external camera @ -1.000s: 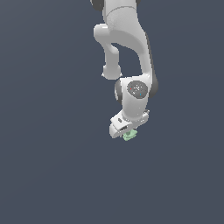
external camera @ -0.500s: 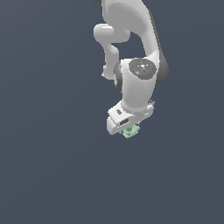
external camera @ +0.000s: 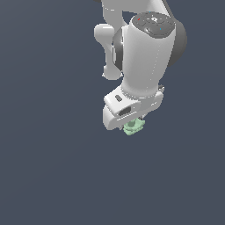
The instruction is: Pick up the object and move it to a goal position.
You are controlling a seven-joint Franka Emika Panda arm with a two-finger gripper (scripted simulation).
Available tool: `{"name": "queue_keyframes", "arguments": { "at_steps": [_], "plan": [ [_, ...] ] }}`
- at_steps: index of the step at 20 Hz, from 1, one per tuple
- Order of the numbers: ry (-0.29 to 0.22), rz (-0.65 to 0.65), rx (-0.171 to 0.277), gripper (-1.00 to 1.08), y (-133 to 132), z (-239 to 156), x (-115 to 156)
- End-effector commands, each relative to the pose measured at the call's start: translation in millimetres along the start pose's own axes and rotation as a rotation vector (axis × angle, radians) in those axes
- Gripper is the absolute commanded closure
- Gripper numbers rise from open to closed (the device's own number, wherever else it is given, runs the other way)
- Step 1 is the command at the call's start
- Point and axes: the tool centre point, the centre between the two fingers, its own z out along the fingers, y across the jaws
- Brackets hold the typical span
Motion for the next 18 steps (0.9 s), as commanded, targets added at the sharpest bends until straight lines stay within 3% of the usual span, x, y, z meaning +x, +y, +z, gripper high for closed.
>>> {"name": "queue_keyframes", "arguments": {
  "at_steps": [1, 9, 18],
  "plan": [
    [-0.001, 0.000, 0.001, 1.08, 5, -19, 5],
    [-0.002, 0.000, 0.000, 1.08, 14, -54, 16],
    [-0.002, 0.000, 0.000, 1.08, 18, -66, 21]
  ]
}}
